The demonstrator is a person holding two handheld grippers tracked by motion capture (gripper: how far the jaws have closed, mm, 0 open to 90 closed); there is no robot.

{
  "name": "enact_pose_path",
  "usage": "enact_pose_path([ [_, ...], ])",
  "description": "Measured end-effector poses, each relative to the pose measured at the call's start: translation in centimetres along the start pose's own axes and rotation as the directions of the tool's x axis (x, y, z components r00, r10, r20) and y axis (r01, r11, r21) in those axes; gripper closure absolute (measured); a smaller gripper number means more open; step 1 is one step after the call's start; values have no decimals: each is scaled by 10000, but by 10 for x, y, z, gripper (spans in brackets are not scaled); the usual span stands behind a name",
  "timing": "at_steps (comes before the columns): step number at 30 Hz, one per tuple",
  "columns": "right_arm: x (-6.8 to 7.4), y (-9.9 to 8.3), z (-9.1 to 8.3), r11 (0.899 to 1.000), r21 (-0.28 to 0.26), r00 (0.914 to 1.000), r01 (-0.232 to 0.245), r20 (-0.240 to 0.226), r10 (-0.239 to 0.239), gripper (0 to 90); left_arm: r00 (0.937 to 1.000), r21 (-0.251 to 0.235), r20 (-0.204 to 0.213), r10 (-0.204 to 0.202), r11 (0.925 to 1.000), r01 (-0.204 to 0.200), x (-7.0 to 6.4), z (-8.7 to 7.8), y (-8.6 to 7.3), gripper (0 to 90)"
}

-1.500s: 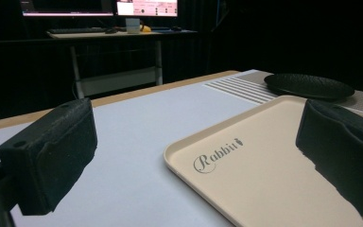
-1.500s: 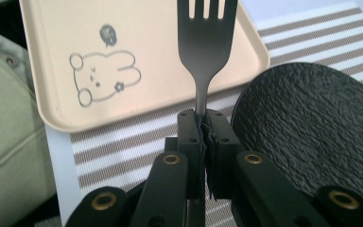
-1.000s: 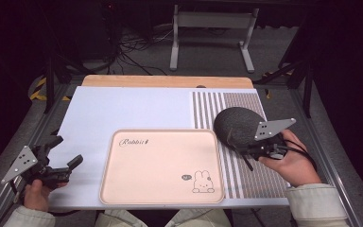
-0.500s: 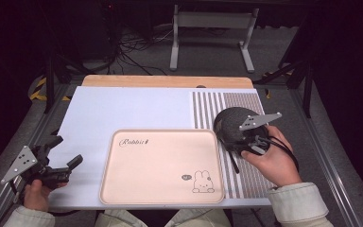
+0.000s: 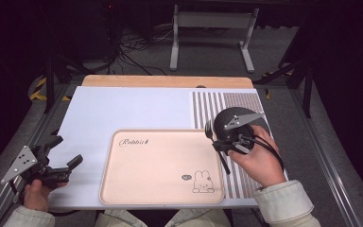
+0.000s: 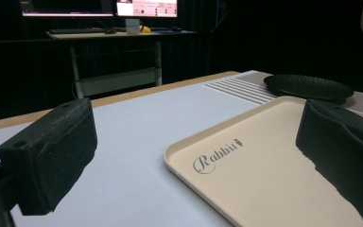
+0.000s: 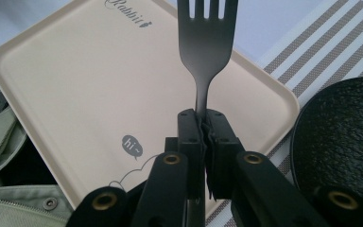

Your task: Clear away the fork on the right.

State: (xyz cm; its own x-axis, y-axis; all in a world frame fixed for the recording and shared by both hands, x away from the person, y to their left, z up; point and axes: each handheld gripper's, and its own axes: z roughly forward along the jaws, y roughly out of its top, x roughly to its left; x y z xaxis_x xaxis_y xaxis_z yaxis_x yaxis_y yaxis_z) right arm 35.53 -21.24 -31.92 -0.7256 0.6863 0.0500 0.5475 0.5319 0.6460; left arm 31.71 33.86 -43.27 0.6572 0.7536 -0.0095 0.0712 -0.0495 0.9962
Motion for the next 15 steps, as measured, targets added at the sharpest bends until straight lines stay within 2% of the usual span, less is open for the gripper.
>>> enact_pose_path([
  [5,4,5,10,9997,237,10000,11,-61,-10,869,10000,9,13,10,10000,-10,0,-1,0,4],
  [15,2,6,34,9947,835,9980,-593,-187,611,869,10000,20,16,17,10000,-17,0,0,0,4],
])
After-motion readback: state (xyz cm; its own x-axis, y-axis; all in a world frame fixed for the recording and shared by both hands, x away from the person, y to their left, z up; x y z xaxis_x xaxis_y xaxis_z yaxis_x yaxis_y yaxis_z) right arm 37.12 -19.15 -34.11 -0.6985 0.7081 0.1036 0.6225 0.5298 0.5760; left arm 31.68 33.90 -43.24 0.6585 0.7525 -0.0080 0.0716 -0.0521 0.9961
